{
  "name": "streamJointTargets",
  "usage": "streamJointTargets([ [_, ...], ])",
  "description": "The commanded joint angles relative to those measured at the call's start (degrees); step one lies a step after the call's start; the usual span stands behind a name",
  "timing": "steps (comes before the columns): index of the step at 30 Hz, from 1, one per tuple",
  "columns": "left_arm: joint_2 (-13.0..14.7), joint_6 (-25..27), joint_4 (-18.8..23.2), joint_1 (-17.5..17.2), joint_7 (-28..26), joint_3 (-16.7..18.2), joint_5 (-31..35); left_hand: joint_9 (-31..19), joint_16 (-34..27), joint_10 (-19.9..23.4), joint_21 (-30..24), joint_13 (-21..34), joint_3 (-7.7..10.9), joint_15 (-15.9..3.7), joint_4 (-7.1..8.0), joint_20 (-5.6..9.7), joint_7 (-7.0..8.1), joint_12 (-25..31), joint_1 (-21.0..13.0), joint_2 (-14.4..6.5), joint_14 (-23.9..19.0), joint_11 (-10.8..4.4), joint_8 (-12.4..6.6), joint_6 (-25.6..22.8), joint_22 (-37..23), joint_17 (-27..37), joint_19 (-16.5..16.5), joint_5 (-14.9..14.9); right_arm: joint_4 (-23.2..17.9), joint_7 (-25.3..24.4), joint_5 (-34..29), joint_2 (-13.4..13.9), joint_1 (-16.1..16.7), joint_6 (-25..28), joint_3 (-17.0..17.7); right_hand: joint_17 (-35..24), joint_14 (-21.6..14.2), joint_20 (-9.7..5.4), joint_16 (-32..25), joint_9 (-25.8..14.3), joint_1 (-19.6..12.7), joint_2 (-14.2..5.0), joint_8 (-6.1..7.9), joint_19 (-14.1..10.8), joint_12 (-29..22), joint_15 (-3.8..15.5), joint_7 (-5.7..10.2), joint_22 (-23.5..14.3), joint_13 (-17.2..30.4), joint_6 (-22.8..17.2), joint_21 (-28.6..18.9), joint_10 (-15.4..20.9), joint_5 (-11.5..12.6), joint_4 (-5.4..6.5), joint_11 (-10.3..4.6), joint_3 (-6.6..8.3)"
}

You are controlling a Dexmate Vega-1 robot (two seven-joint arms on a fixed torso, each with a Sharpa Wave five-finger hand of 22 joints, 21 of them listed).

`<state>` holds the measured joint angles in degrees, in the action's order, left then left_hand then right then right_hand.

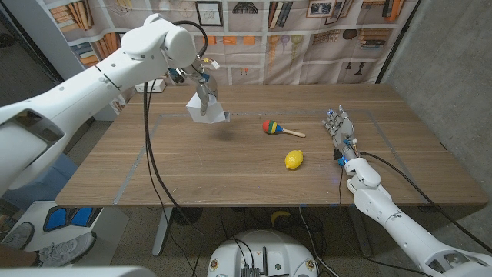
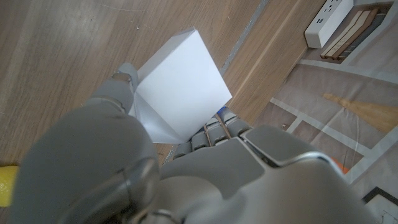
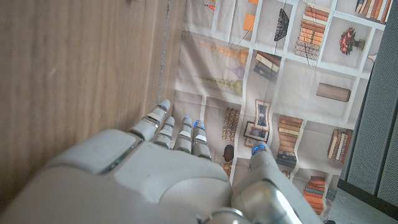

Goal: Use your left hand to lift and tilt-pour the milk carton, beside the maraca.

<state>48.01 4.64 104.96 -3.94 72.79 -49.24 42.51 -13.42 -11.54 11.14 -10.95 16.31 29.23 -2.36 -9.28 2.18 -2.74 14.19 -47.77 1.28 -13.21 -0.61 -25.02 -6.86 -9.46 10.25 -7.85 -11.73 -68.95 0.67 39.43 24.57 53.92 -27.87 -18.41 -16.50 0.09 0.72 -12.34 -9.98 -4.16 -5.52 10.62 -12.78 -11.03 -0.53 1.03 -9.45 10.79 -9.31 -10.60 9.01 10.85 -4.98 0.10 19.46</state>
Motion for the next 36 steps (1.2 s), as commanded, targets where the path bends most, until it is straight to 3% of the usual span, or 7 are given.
streamJointTargets([
  [1, -1.69, -2.21, 1.55, -1.09, 2.38, -0.74, 7.13, -0.13, -0.25, 0.56, -0.39, 0.17, -0.37, -0.17, -0.08, 0.68, 0.10, 0.13, 0.20, -0.78, -0.85, -0.31, -0.47, -0.42, -0.34, 0.24, -0.65, -0.45, 0.04, 0.55, 0.65, -0.14, 0.60, -0.43, 0.29, 0.01, 0.03, 0.13, -0.60, -0.15, -0.02, -1.31, 0.31, -0.25, -0.25, -0.26, -0.02, -0.18, 0.12, -0.39, -0.29, 0.47, 0.38, -0.24, 0.10, 0.14],
  [13, -2.93, -2.51, 4.44, -3.89, 3.38, -0.42, 16.24, -0.10, -0.30, 0.65, -0.46, 0.28, -0.71, -0.26, -0.08, 0.54, -0.06, 0.09, 0.35, -0.87, -1.16, -0.27, -0.59, -0.41, -0.34, 0.23, -1.12, -0.46, -0.65, 0.69, 1.24, -0.20, 1.87, -1.10, 0.71, 0.07, -0.01, 0.21, -0.63, -0.15, -0.01, -1.32, 0.33, -0.32, -0.26, -0.41, -0.11, -0.18, 0.13, -0.58, -0.29, 0.55, 0.37, -0.24, 0.17, 0.16],
  [26, -6.04, -5.48, 1.67, -3.81, 5.94, -1.10, 20.77, -0.06, -0.30, 0.97, -0.52, 0.37, -1.04, -0.26, -0.11, 0.54, -0.15, 0.14, 0.48, -0.87, -1.38, -0.33, -0.82, -0.72, -0.35, 0.21, -1.54, -0.46, -0.93, 0.94, 1.60, -0.04, 2.39, -1.48, 1.10, 0.11, -0.01, 0.28, -0.66, -0.16, 0.02, -1.34, 0.31, -0.42, -0.24, -0.41, -0.06, -0.17, 0.13, -0.65, -0.30, 0.56, 0.37, -0.24, 0.07, 0.18],
  [36, -5.42, -3.96, 2.00, -1.93, 6.17, -5.12, 22.52, -0.03, -0.25, 0.99, -0.47, 0.44, -1.26, -0.24, -0.11, 0.43, -0.22, 0.08, 0.56, -1.02, -1.43, -0.28, -0.88, -0.67, -0.36, 0.21, -1.65, -0.48, 0.49, 2.06, 2.09, -0.53, 1.72, -2.05, 1.16, 0.15, -0.04, 0.23, -0.68, -0.16, 0.02, -1.35, 0.28, -0.49, -0.25, -0.38, -0.04, -0.17, 0.14, -0.66, -0.30, 0.61, 0.36, -0.25, 0.13, 0.19],
])
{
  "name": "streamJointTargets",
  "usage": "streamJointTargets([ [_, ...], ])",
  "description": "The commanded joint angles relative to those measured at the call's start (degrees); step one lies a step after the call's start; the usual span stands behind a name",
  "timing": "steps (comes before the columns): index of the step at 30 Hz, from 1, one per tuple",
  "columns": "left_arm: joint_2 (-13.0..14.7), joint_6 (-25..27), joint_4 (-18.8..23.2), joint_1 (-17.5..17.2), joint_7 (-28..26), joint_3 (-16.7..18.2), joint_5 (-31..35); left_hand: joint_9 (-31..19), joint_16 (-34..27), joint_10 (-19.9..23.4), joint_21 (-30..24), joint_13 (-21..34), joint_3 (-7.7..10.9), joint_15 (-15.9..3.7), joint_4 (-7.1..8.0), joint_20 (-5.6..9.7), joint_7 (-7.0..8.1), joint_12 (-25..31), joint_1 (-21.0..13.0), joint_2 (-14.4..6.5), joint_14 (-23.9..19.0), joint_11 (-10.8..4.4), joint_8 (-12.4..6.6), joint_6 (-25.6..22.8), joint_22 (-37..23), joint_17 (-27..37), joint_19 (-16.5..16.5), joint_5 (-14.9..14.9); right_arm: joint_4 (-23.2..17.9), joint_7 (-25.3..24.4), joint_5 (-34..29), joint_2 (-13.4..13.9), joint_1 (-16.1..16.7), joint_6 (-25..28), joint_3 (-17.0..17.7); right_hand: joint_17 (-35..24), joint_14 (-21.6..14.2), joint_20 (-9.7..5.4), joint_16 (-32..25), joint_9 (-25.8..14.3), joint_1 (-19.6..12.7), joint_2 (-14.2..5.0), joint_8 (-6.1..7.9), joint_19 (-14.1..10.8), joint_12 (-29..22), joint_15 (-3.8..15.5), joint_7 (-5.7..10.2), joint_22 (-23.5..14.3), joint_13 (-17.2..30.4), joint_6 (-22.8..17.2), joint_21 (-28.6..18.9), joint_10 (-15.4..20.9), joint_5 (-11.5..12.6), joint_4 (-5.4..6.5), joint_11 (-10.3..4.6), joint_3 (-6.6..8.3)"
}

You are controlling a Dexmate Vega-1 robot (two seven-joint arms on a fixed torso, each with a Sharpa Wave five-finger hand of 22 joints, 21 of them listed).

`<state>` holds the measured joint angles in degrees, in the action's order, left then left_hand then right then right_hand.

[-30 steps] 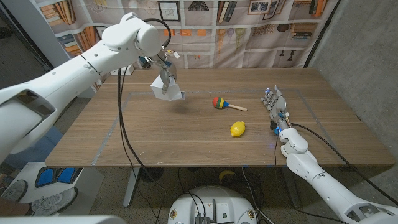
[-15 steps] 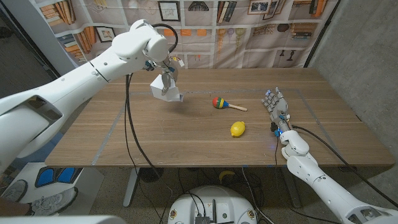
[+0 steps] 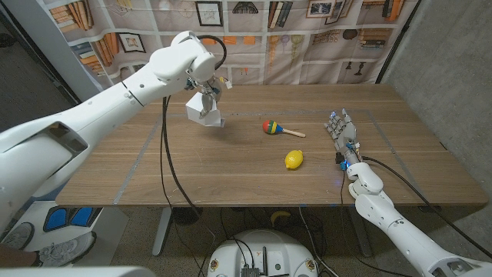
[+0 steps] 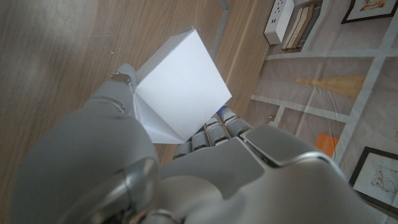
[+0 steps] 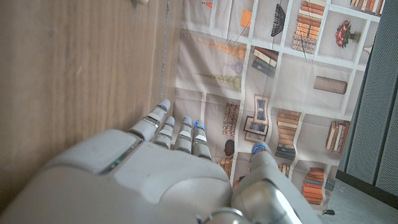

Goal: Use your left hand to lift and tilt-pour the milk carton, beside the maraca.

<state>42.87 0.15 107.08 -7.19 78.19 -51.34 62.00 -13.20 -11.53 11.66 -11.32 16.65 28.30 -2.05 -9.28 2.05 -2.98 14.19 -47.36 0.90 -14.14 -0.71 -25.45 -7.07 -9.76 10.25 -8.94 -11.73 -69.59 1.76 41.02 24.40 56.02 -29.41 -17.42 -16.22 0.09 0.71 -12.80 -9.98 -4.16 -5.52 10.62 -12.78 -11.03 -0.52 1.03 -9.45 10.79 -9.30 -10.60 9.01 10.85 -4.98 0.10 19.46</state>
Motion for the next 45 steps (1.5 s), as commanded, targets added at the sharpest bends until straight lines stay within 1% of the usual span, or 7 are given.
streamJointTargets([
  [1, -0.26, 0.91, -0.06, 1.31, 0.77, -3.08, 2.90, -0.25, -0.25, 0.47, -0.10, 0.11, -0.33, -0.55, -0.11, 0.55, 0.01, 0.08, 0.14, -0.65, -0.51, -0.17, -0.44, -0.43, -0.07, 0.21, -0.58, -0.49, 1.17, 0.95, 0.46, -0.37, -0.41, -0.55, 0.17, -0.13, -0.04, 0.23, -0.22, -0.16, 0.02, -1.35, 0.29, -0.49, -0.25, -0.40, -0.04, -0.17, 0.14, -0.70, -0.30, 0.62, 0.36, -0.25, 0.13, 0.19],
  [9, -0.15, 1.70, 0.44, 1.15, 0.77, -3.35, 4.38, -0.22, -0.26, 0.60, -0.12, 0.17, -0.43, -0.67, -0.16, 0.59, 0.03, 0.07, 0.06, -0.85, -0.67, -0.42, -0.55, -0.54, -0.07, 0.20, -0.81, -0.53, 1.27, 1.11, 0.69, -0.34, -0.26, -0.46, 0.26, -0.10, -0.02, 0.21, -0.22, -0.17, 0.03, -1.33, 0.27, -0.55, -0.23, -0.37, -0.05, -0.17, 0.14, -0.71, -0.30, 0.58, 0.36, -0.25, 0.09, 0.19],
  [22, 0.21, 2.76, 0.97, 0.99, 0.77, -3.50, 4.53, -0.18, -0.22, 0.66, -0.04, 0.26, -0.60, -0.72, -0.23, 0.60, -0.05, -0.01, -0.05, -1.16, -0.82, -0.27, -0.62, -0.47, -0.08, 0.19, -0.92, -0.59, 1.40, 1.17, 0.72, -0.38, -0.22, -0.57, 0.34, -0.06, -0.07, 0.16, -0.26, -0.17, 0.05, -1.33, 0.26, -0.66, -0.24, -0.32, -0.03, -0.17, 0.14, -0.77, -0.31, 0.65, 0.36, -0.25, 0.10, 0.20],
  [29, -0.30, 2.25, 1.16, -1.05, 0.34, -0.64, 4.52, -0.16, -0.10, 0.67, 0.00, 0.31, -0.73, -0.68, -0.22, 0.60, -0.04, -0.05, -0.03, -1.27, -0.61, -0.25, -0.69, -0.51, -0.08, 0.18, -0.97, -0.60, 1.09, 1.05, 0.79, -0.24, -0.04, -0.38, 0.42, -0.04, -0.11, 0.17, -0.28, -0.17, 0.05, -1.35, 0.24, -0.68, -0.24, -0.32, -0.01, -0.17, 0.15, -0.75, -0.30, 0.67, 0.36, -0.26, 0.08, 0.22],
  [37, -0.12, 4.04, 2.70, -4.22, -1.74, 3.40, 4.66, -0.11, -0.34, 1.28, -0.25, 0.39, -1.02, -1.12, -0.31, 0.62, 0.21, 0.08, -0.06, -1.30, -1.47, -0.61, -1.02, -1.09, -0.09, 0.16, -1.88, -0.63, 0.79, 0.78, 0.70, -0.22, 0.15, -0.36, 0.44, -0.02, -0.10, 0.16, -0.29, -0.17, 0.09, -1.35, 0.23, -0.70, -0.24, -0.28, -0.02, -0.17, 0.15, -0.77, -0.29, 0.69, 0.35, -0.24, 0.06, 0.21],
  [41, -0.42, 6.40, 2.92, -5.96, -2.90, 5.42, 3.94, -0.09, -0.37, 1.46, -0.33, 0.41, -1.11, -1.22, -0.35, 0.69, 0.23, 0.11, -0.08, -1.30, -1.67, -0.68, -1.09, -1.17, -0.10, 0.16, -2.21, -0.64, 0.59, 0.52, 0.70, -0.27, 0.34, -0.30, 0.45, -0.01, -0.10, 0.20, -0.29, -0.17, 0.09, -1.36, 0.22, -0.70, -0.22, -0.34, 0.00, -0.17, 0.15, -0.76, -0.28, 0.65, 0.35, -0.24, 0.11, 0.22],
  [45, -0.50, 7.10, 2.72, -6.83, -4.20, 6.18, 3.33, -0.07, -0.36, 1.48, -0.44, 0.44, -1.29, -1.25, -0.33, 0.70, 0.23, 0.08, 0.02, -1.23, -1.77, -0.60, -1.16, -1.28, -0.11, 0.15, -2.65, -0.61, 0.46, 0.27, 0.58, -0.28, 0.43, -0.32, 0.45, 0.00, -0.13, 0.17, -0.31, -0.17, 0.09, -1.36, 0.23, -0.74, -0.21, -0.33, 0.01, -0.17, 0.15, -0.80, -0.29, 0.64, 0.35, -0.24, 0.14, 0.22],
])
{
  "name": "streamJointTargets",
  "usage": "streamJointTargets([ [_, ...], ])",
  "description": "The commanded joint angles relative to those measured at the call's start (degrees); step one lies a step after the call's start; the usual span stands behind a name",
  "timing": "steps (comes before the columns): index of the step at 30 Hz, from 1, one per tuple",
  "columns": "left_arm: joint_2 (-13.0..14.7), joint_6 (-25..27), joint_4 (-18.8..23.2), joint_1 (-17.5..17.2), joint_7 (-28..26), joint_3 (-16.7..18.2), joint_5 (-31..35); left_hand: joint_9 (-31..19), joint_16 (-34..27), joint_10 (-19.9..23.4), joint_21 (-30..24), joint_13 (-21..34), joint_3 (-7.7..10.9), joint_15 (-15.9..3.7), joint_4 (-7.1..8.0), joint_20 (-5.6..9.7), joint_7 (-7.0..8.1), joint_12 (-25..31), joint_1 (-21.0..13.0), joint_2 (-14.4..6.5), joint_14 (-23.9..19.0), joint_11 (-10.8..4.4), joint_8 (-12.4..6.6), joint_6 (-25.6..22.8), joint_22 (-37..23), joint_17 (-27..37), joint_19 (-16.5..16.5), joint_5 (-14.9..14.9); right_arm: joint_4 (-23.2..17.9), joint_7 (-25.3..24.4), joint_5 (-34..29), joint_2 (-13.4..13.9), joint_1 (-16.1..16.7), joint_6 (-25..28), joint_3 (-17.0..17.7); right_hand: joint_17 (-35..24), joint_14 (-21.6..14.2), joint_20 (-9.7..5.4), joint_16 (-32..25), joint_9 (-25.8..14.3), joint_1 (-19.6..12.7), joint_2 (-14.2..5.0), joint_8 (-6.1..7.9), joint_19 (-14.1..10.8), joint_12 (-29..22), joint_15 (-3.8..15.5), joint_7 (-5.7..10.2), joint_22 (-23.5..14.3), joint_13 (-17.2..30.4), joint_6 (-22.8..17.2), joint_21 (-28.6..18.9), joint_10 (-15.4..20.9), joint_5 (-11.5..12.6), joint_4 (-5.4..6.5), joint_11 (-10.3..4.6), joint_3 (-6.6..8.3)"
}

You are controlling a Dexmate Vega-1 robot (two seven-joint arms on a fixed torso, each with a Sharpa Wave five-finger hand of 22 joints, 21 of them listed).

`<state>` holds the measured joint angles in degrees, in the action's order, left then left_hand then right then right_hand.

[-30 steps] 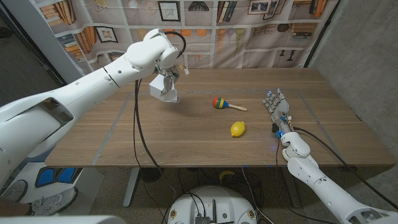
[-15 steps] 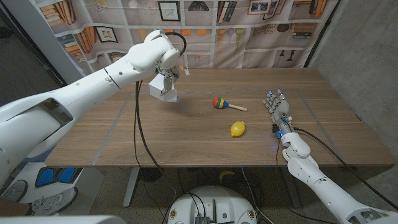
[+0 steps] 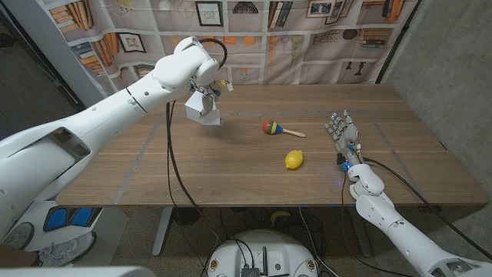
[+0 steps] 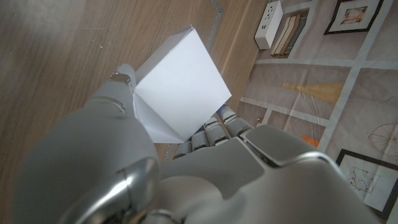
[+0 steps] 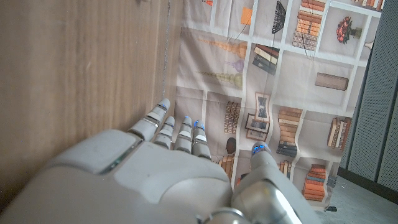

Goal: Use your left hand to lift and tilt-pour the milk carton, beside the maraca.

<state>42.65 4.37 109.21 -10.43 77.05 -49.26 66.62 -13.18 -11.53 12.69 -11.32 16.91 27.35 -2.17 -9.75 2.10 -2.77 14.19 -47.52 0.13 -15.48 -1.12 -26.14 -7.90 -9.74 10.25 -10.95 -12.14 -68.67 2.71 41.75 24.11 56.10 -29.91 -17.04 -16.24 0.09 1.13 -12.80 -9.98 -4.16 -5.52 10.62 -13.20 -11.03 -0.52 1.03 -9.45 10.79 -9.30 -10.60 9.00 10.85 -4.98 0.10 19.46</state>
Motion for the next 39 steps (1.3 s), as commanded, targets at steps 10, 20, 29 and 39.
streamJointTargets([
  [10, -0.21, 7.81, 1.47, -6.13, -6.17, 6.49, -3.16, -0.03, -0.40, 0.58, -0.46, 0.23, -0.63, -1.06, 0.16, 0.68, -0.28, 0.03, 0.31, -0.40, -0.77, 0.05, -0.62, -0.73, -0.15, 0.14, -0.98, -0.17, -0.50, -0.77, -0.27, 0.29, 0.00, 0.54, 0.11, 0.03, -0.11, -0.28, -0.31, -0.18, 0.12, -1.36, 0.23, -0.38, -0.25, -0.30, -0.05, -0.17, 0.15, -0.83, -0.29, 0.75, 0.35, -0.23, 0.19, 0.22],
  [20, 0.47, 14.32, 3.93, -9.74, -9.66, 9.05, -5.28, 0.07, -0.36, 0.74, -0.46, 0.28, -0.88, -0.89, 0.23, 0.58, -0.32, 0.02, 0.47, -0.41, -0.88, 0.13, -0.69, -0.93, -0.17, 0.15, -1.24, -0.14, 0.83, 0.19, 0.06, -0.17, -0.87, 0.33, -0.02, 0.05, -0.08, -0.16, -0.32, -0.18, 0.17, -1.39, 0.22, -0.56, -0.27, -0.28, -0.06, -0.17, 0.16, -0.88, -0.33, 0.83, 0.35, -0.19, 0.14, 0.23],
  [29, 1.05, 20.25, 6.11, -13.19, -15.26, 10.94, -7.85, 0.17, -0.29, 1.02, -0.37, 0.33, -1.10, -0.76, 0.25, 0.54, -0.34, 0.04, 0.57, -0.44, -0.94, -0.07, -0.79, -1.21, -0.19, 0.14, -1.26, -0.12, 1.23, 0.41, 0.14, -0.24, -1.20, 0.30, 0.01, 0.07, -0.13, -0.14, -0.36, -0.18, 0.18, -1.43, 0.21, -0.58, -0.27, -0.32, -0.07, -0.18, 0.17, -0.89, -0.31, 0.87, 0.36, -0.17, 0.08, 0.25],
  [39, 1.80, 26.48, 8.41, -18.09, -24.66, 12.87, -10.97, 0.36, -0.43, 2.15, -0.39, 0.40, -1.41, -0.83, 0.16, 0.51, -0.34, 0.31, 0.55, -0.46, -1.72, 0.06, -1.38, -2.79, -0.21, 0.12, -1.76, -0.12, 0.61, -0.18, 0.10, -0.05, -0.68, 0.65, 0.09, 0.09, -0.19, 0.06, -0.40, -0.18, 0.20, -1.44, 0.22, -0.73, -0.25, -0.43, -0.04, -0.18, 0.17, -0.95, -0.34, 0.85, 0.36, -0.16, 0.11, 0.26],
])
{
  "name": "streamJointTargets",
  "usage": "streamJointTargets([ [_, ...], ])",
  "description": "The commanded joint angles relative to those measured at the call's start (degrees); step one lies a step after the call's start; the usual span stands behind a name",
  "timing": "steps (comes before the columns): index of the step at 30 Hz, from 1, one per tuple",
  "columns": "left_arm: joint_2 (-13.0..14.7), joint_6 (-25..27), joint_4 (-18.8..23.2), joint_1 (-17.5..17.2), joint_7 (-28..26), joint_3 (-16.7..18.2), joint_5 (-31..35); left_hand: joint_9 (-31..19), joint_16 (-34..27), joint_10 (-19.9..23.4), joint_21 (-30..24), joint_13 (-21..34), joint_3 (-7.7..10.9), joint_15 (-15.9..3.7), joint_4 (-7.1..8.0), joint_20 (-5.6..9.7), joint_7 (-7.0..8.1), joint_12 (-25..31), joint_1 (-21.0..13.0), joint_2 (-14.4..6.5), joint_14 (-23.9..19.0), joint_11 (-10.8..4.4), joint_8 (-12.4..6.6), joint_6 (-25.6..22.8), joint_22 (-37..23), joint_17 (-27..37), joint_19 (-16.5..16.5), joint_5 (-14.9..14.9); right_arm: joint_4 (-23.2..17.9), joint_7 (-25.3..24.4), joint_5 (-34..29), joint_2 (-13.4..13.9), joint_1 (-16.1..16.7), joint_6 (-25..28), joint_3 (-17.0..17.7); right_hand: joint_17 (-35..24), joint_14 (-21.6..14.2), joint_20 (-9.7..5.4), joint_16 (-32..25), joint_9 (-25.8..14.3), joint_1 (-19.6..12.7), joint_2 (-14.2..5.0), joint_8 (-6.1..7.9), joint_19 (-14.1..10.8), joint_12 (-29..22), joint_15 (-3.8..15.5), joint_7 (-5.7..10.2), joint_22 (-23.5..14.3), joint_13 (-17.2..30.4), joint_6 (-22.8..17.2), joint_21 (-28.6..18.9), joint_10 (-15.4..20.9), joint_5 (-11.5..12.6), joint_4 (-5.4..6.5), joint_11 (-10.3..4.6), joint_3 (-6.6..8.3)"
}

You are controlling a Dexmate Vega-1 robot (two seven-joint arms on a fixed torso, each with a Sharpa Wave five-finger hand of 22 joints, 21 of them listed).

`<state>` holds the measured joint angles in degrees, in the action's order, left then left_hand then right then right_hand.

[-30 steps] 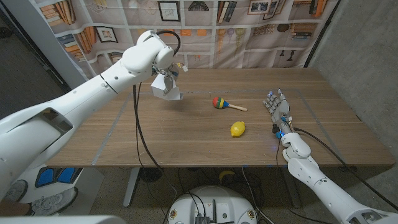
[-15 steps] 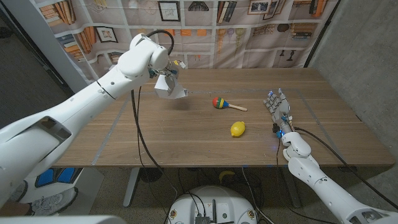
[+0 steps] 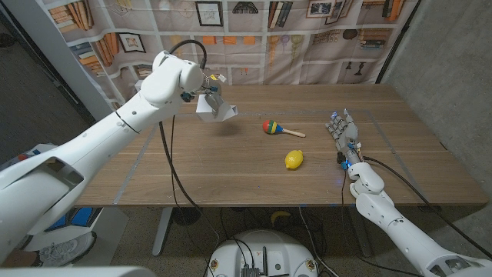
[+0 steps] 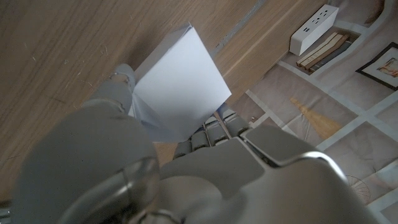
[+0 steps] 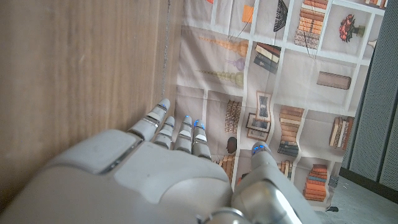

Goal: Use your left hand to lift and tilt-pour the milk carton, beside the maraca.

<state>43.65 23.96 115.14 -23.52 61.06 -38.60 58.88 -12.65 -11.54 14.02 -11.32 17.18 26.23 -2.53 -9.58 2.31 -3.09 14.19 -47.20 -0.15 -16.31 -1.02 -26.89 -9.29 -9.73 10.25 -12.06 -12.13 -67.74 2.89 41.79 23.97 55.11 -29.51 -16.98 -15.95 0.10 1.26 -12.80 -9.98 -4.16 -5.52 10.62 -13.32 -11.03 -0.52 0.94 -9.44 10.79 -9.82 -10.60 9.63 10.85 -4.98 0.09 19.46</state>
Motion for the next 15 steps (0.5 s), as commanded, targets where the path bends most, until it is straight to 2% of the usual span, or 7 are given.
streamJointTargets([
  [1, 0.87, 7.33, 2.54, -5.38, -9.55, 2.40, -3.81, -0.15, -0.42, 0.81, -0.38, 0.13, -0.31, -0.41, -0.02, 0.28, -0.05, 0.30, 0.22, -0.18, -0.91, -0.02, -0.60, -1.33, -0.21, 0.12, -0.64, -0.13, -0.42, -0.47, 0.07, 0.10, 0.42, 0.29, 0.05, -0.19, -0.18, -0.08, -0.40, -0.18, 0.20, -1.45, 0.23, -0.61, -0.26, -0.41, 0.04, -0.18, 0.17, -0.45, -0.34, 0.24, 0.36, -0.16, 0.11, 0.27],
  [7, 0.99, 11.25, 3.29, -7.70, -14.75, 3.41, -6.72, -0.09, -0.35, 0.78, -0.33, 0.15, -0.42, -0.34, -0.01, 0.37, -0.07, 0.23, 0.26, -0.20, -0.87, 0.18, -0.48, -1.08, -0.22, 0.12, -0.66, -0.13, -0.83, -1.05, 0.03, 0.15, 0.80, 0.51, 0.12, -0.17, -0.14, -0.05, -0.39, -0.18, 0.20, -1.48, 0.22, -0.67, -0.25, -0.42, 0.10, -0.18, 0.17, -0.47, -0.35, 0.25, 0.37, -0.15, 0.11, 0.29],
  [15, 0.93, 15.92, 4.49, -11.59, -24.57, 4.56, -11.39, -0.02, -0.27, 0.68, -0.27, 0.18, -0.64, -0.21, 0.10, 0.40, -0.10, 0.12, 0.50, -0.17, -0.84, 0.31, -0.42, -1.02, -0.22, 0.13, -0.65, -0.10, -0.90, -1.38, -0.13, 0.28, 0.64, 1.02, 0.03, -0.16, -0.16, 0.02, -0.41, -0.19, 0.23, -1.49, 0.22, -0.73, -0.24, -0.41, 0.13, -0.19, 0.17, -0.49, -0.34, 0.23, 0.37, -0.12, 0.18, 0.29],
])
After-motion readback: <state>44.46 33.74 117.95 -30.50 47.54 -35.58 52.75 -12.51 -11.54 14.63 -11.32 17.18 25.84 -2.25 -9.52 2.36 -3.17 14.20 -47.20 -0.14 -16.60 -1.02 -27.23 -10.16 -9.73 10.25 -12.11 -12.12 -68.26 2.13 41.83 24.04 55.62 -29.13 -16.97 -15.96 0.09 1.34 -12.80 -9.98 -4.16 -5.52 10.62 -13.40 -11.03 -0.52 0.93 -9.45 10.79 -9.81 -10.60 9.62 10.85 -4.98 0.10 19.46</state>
